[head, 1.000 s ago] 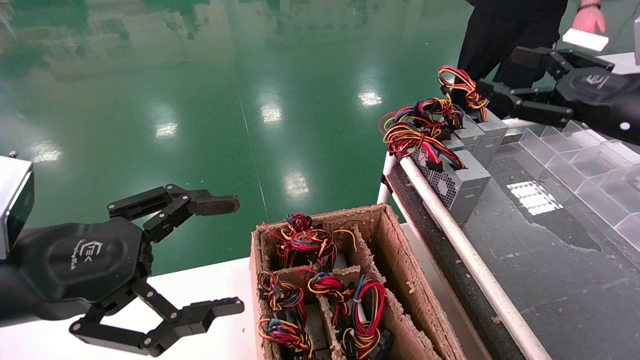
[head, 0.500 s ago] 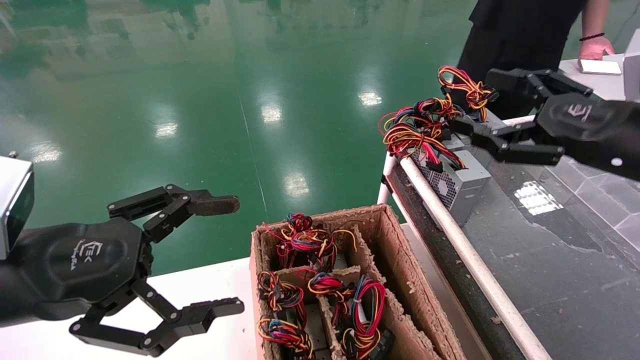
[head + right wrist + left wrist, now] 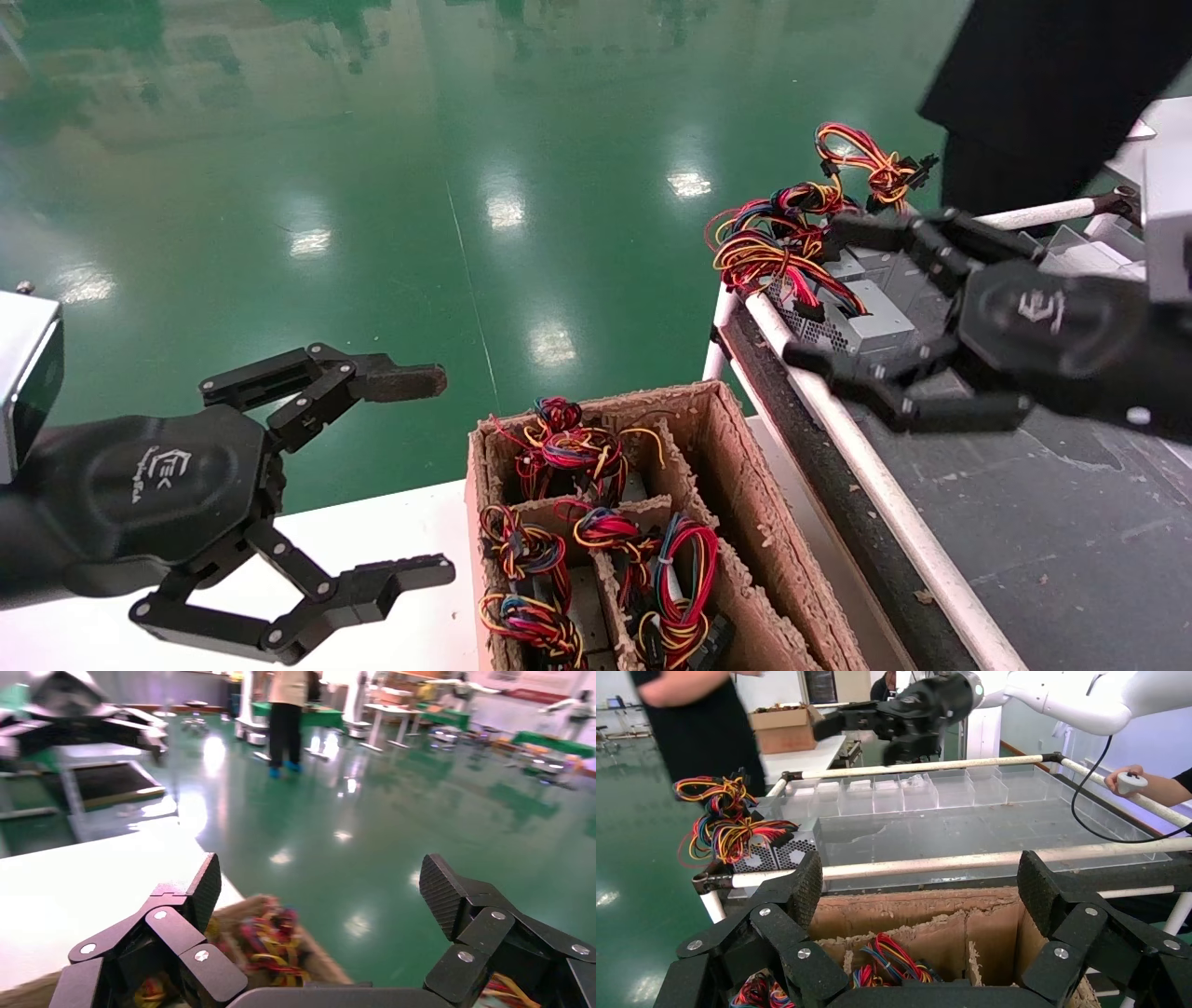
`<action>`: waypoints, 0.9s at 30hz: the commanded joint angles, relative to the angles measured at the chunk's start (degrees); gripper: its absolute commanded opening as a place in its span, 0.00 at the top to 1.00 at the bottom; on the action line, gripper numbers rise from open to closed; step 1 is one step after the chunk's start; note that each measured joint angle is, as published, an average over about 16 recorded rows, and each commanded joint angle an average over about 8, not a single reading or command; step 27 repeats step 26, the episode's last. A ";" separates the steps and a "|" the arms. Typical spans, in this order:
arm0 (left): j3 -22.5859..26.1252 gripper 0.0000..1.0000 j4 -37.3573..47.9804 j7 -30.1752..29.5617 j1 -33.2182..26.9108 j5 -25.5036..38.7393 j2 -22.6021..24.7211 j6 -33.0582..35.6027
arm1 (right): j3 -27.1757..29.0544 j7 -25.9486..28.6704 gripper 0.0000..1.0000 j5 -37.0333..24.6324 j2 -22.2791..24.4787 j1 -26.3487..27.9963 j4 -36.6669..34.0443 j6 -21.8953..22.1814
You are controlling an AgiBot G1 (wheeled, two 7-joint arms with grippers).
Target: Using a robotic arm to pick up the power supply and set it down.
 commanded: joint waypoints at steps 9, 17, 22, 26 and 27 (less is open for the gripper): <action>0.00 0.00 0.00 0.00 0.00 0.00 0.00 0.00 | 0.79 4.75 0.00 4.39 2.41 -7.45 12.62 -1.16; 0.00 0.00 0.01 0.00 0.01 -0.01 0.00 -0.01 | 1.25 7.39 0.00 6.97 3.81 -11.81 20.10 -1.87; 0.00 0.00 0.01 0.00 0.01 -0.01 -0.01 -0.02 | 1.34 7.57 0.00 7.37 4.01 -12.34 20.96 -1.98; 0.00 0.00 0.01 0.00 0.01 -0.01 -0.01 -0.02 | 1.33 7.46 0.00 7.30 3.96 -12.10 20.53 -1.93; 0.00 0.00 0.01 0.00 0.01 -0.01 -0.01 -0.02 | 1.33 7.46 0.00 7.30 3.96 -12.10 20.53 -1.93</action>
